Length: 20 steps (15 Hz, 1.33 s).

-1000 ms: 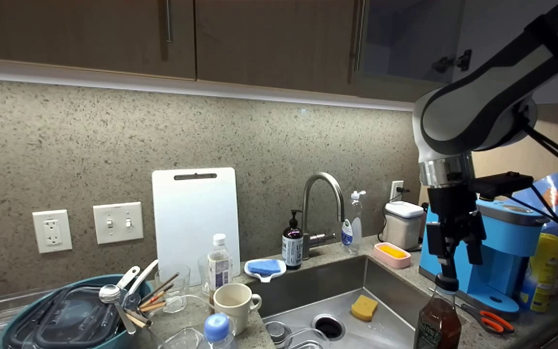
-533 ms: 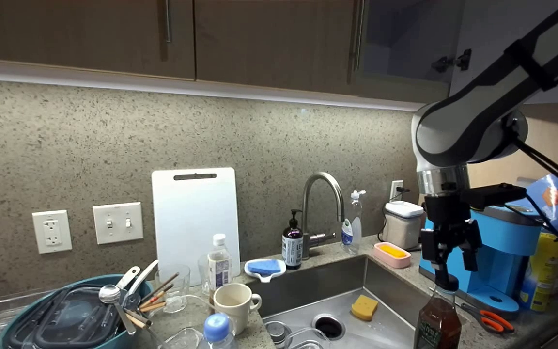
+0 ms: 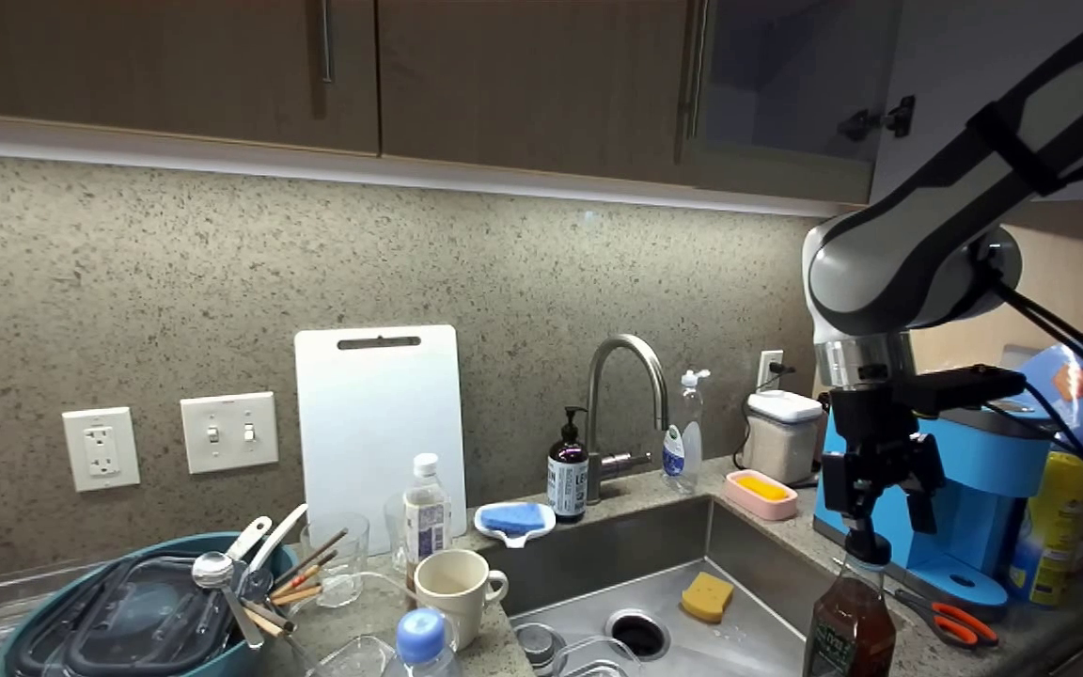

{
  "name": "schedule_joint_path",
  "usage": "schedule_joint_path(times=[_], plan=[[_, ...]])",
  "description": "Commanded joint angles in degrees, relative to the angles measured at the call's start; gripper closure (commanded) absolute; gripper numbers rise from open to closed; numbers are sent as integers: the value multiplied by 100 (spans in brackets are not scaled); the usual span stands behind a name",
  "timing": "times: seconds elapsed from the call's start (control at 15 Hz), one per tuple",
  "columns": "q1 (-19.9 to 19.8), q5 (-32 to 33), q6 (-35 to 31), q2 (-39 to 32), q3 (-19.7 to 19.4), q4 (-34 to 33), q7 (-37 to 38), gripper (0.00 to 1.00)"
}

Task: Put the bottle in the top cabinet

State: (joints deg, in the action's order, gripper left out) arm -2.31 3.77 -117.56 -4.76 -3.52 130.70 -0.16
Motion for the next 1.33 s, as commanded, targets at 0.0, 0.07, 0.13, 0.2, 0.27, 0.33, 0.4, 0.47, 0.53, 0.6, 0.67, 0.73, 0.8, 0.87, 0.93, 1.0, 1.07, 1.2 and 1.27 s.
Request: schedule_joint_path(times=[0.0,0.07,0.13,0.2,0.27,0.33,0.4,0.47,0.53,0.6,0.67,0.73,0.8,0.87,0.93,1.0,1.07,1.2,1.27], plan=[[-29,-62,33,-10,27,14,-144,0],[-29,-70,52,-7,27,21,-184,0],[-42,-155,140,-35,35,9,-392,0],[-56,-216,184,-57,39,16,-585,0],[-74,-230,206,-50,29,50,-767,0],[-80,-264,244,-76,33,51,-945,0],[-83,-271,253,-91,37,61,-1096,0],[-86,-274,284,-118,38,53,-1208,0],[-119,-256,302,-107,15,91,-1379,0],[-134,-247,318,-117,9,103,-1517,18],[-163,-251,343,-102,-1,128,-1693,26],[-192,-251,352,-100,-9,149,-1836,33],[-235,-259,361,-82,-34,178,-2010,40],[-259,-219,370,-77,-51,194,-2122,47],[-272,-51,324,-14,-80,259,-2081,11],[-206,-109,328,-161,-31,90,-1805,32],[-235,-100,328,-161,-47,101,-1856,31],[-251,-100,328,-160,-64,115,-1895,19],[-250,-100,328,-160,-63,119,-1897,14]])
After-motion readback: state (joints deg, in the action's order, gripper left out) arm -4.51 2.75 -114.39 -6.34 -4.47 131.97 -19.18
